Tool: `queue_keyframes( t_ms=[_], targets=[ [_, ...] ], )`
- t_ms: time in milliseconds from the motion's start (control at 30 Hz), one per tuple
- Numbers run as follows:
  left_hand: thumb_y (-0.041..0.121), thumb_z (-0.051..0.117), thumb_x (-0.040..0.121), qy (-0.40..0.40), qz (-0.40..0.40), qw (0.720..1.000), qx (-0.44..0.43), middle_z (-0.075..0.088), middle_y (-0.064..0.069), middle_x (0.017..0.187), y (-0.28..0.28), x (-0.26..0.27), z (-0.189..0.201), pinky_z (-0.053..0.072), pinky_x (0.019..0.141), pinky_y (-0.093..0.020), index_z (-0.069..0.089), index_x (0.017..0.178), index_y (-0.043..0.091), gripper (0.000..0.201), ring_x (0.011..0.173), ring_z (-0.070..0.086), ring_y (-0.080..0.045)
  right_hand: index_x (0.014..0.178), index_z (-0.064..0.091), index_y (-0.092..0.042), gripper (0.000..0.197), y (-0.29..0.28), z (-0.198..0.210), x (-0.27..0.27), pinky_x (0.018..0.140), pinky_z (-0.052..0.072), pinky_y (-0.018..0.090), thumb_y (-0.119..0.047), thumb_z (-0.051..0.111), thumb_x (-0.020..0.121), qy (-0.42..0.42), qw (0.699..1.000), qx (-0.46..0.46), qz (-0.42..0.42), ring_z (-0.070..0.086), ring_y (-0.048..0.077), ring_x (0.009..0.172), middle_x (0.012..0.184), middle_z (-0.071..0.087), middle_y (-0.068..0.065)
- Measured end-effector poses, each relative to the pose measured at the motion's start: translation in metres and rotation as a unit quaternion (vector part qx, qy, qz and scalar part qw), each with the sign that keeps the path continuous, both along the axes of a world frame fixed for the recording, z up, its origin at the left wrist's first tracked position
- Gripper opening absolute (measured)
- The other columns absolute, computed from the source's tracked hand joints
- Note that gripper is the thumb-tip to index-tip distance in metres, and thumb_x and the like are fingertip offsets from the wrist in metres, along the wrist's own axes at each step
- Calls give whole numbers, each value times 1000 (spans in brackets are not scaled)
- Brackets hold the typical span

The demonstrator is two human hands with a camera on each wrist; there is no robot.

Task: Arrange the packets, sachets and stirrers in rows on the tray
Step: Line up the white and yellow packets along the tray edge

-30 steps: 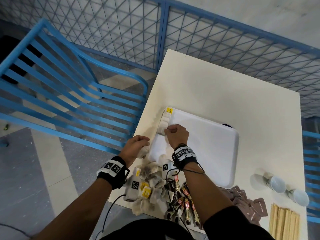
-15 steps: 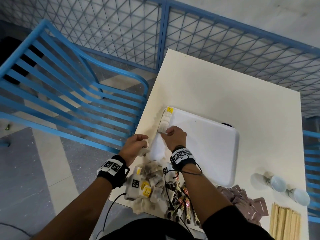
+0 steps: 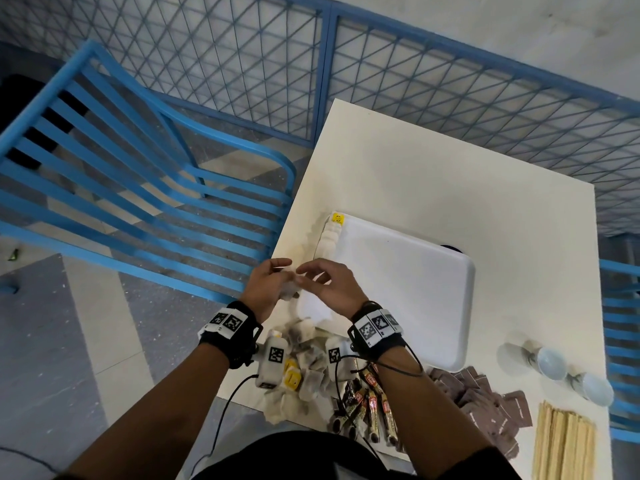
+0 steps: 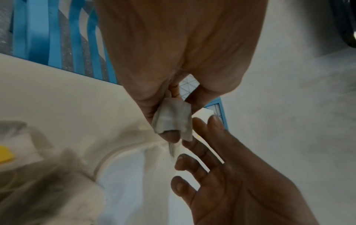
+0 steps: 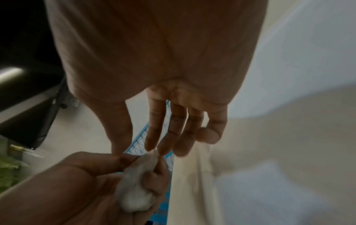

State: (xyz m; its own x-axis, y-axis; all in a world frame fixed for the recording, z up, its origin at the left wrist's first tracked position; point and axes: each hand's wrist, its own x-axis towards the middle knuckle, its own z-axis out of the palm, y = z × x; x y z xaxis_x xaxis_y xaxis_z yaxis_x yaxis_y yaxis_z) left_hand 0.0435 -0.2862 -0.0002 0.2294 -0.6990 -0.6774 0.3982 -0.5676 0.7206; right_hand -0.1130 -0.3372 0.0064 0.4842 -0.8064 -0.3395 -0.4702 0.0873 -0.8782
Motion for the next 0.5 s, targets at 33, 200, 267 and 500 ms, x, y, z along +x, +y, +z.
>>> queue_keyframes(
  t_ms=[33, 200, 267, 500],
  targets=[
    [-2, 56, 95, -1, 4, 1000, 5, 63, -16, 93, 0, -1, 1, 54, 66, -36, 55, 118, 5, 24, 76, 64, -26, 100, 75, -18, 21, 1, 2, 0, 70, 45, 9, -32, 78, 85, 1, 1000, 3, 11, 62, -1, 74, 90, 73, -6],
    [-5, 48, 98, -15, 26, 999, 25, 62, -11, 90, -2, -4, 4, 50, 65, -31, 57, 117, 6, 23, 76, 60, -21, 98, 75, -14, 22, 2, 1, -2, 69, 48, 12, -25, 82, 81, 18, 1000, 1, 5, 64, 3, 72, 88, 74, 1],
    [-6, 46, 98, -19, 34, 999, 28, 61, -13, 89, 0, -5, 4, 53, 64, -31, 58, 116, 5, 24, 74, 60, -22, 99, 75, -14, 21, 2, 2, -3, 68, 49, 13, -19, 82, 80, 11, 1000, 7, -6, 64, 1, 70, 87, 73, 0],
    [2, 42, 99, 32, -16, 999, -7, 63, -14, 80, 8, -4, 16, 61, 70, -41, 69, 106, 4, 28, 74, 65, -25, 94, 78, -19, 12, -1, 10, -8, 67, 46, 12, -15, 79, 82, -4, 1000, -9, -26, 61, -3, 69, 83, 73, -9]
  ],
)
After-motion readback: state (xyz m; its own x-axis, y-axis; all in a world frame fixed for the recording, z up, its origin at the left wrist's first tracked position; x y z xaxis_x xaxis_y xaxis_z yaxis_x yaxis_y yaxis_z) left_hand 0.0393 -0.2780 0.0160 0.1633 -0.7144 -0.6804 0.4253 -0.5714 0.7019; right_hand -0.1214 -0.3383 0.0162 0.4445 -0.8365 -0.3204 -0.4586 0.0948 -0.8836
